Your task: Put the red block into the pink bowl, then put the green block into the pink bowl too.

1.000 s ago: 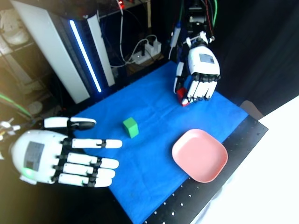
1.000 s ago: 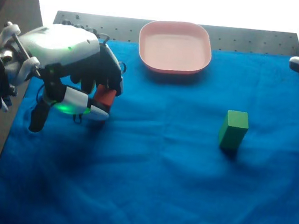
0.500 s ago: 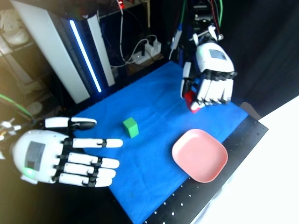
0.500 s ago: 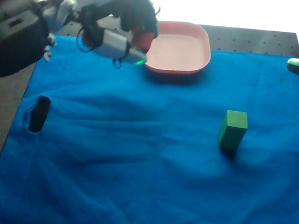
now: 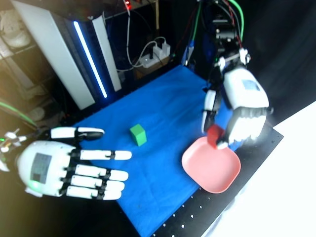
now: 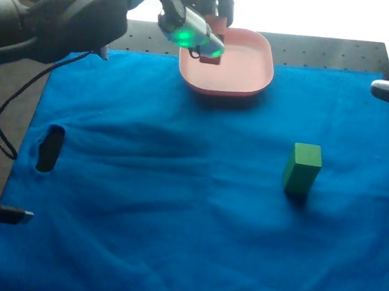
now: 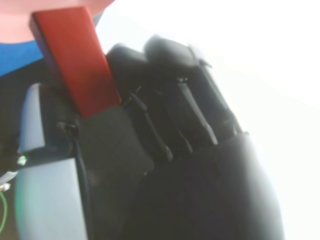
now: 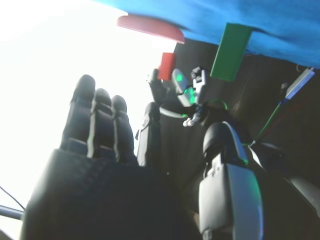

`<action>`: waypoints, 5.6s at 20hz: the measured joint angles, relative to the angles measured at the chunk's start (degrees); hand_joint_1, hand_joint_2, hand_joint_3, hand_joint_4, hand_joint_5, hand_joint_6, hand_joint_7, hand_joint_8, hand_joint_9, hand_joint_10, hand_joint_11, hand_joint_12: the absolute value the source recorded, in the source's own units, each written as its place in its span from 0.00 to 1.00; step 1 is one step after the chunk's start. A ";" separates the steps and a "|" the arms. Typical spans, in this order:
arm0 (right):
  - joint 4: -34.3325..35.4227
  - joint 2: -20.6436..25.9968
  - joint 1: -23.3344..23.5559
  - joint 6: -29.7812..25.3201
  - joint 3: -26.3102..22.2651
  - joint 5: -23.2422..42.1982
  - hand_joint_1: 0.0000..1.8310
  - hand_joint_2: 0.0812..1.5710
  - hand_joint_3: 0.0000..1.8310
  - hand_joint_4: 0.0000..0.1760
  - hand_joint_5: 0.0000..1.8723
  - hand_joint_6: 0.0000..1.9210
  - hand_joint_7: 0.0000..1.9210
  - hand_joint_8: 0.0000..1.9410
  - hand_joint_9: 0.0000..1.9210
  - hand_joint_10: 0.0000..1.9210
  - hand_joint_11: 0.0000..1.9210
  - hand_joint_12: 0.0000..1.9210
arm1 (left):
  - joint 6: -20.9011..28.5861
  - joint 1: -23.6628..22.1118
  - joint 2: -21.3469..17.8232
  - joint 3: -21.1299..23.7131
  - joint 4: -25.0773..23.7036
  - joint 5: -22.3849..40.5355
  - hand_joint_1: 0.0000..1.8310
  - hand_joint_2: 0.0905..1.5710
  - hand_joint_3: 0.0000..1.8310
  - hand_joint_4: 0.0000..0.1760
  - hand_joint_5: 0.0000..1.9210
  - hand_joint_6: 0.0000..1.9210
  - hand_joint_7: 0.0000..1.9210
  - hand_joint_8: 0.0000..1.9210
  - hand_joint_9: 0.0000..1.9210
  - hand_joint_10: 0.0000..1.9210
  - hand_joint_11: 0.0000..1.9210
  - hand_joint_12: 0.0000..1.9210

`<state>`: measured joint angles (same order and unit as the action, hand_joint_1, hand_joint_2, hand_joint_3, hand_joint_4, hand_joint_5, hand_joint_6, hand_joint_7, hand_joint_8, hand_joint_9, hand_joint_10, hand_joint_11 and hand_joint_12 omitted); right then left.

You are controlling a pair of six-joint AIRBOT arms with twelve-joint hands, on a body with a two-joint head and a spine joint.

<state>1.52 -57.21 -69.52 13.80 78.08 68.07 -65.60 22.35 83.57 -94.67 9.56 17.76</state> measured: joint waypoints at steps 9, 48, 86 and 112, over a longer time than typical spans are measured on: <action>-0.66 -0.68 0.42 -0.04 0.13 -0.15 0.27 0.72 0.00 0.57 0.19 0.00 0.06 0.00 0.03 0.00 0.00 0.19 | -0.15 1.38 -3.72 3.43 0.63 0.20 0.46 0.55 0.00 0.26 0.30 0.00 0.36 0.00 0.34 0.19 0.18 0.68; -34.42 -8.94 23.56 -8.07 7.17 -18.49 0.65 0.65 0.00 0.00 0.61 0.35 0.46 0.86 0.51 1.00 0.57 1.00 | -4.11 34.07 -39.39 43.39 8.74 38.32 0.49 0.52 0.00 0.58 0.02 0.00 0.00 0.00 0.00 0.00 0.00 0.00; -26.16 -35.80 41.44 -8.55 35.04 -36.63 0.70 0.65 0.00 0.00 0.73 0.00 0.57 0.54 0.56 0.46 0.33 0.77 | -2.56 33.29 -35.80 40.98 7.56 37.38 0.49 0.51 0.00 0.46 0.06 0.00 0.01 0.00 0.00 0.00 0.00 0.00; -23.54 -31.78 40.19 -8.20 29.86 -33.86 0.39 0.53 0.00 1.00 0.02 0.00 0.10 0.00 0.13 0.02 0.00 0.31 | -2.08 33.55 -36.24 41.86 8.26 38.40 0.51 0.52 0.00 0.29 0.04 0.00 0.00 0.00 0.00 0.00 0.01 0.00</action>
<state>-22.02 -88.99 -29.32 5.61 107.94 34.22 -67.68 55.90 47.33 -52.82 17.82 56.16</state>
